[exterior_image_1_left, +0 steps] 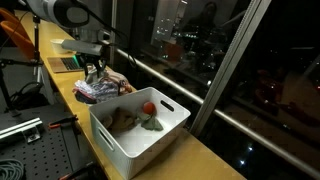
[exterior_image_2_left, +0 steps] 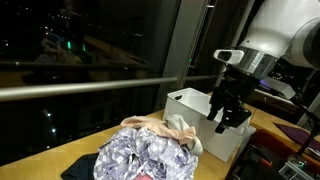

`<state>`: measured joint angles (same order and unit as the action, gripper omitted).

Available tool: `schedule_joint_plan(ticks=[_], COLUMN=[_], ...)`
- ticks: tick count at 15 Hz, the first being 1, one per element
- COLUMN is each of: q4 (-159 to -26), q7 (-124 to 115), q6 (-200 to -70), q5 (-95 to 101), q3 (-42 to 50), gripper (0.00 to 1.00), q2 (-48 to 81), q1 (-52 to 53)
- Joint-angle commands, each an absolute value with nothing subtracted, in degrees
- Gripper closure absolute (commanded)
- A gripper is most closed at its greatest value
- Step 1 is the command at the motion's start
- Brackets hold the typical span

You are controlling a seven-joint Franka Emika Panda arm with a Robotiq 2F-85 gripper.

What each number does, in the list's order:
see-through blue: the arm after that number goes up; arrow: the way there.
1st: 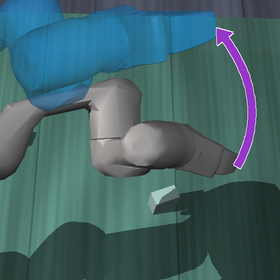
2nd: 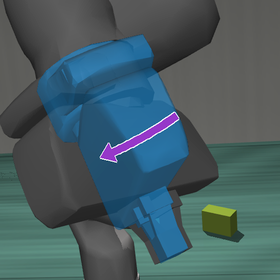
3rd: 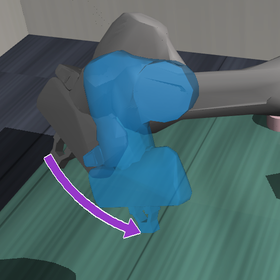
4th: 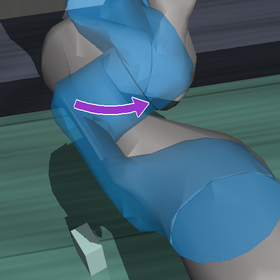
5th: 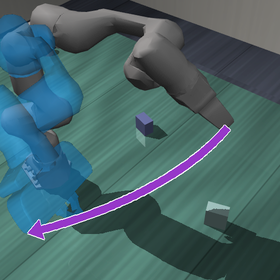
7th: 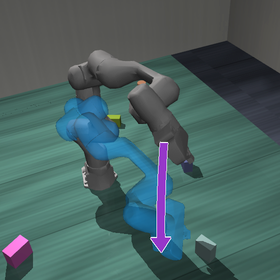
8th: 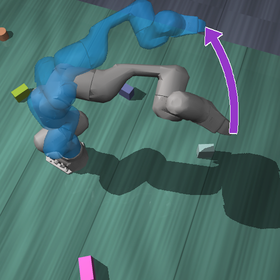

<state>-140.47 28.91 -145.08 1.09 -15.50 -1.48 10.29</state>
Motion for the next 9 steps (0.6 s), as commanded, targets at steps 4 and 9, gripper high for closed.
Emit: schedule_joint_plan(ticks=[4,9], q4=[-150.49,-139.13], q7=[31.65,38.11], q6=[-152.85,-160.01], q5=[20.85,20.05], q3=[-4.23,3.92], gripper=[0.0,0.0], q2=[-17.89,-9.59], q1=[2.91,1.36])
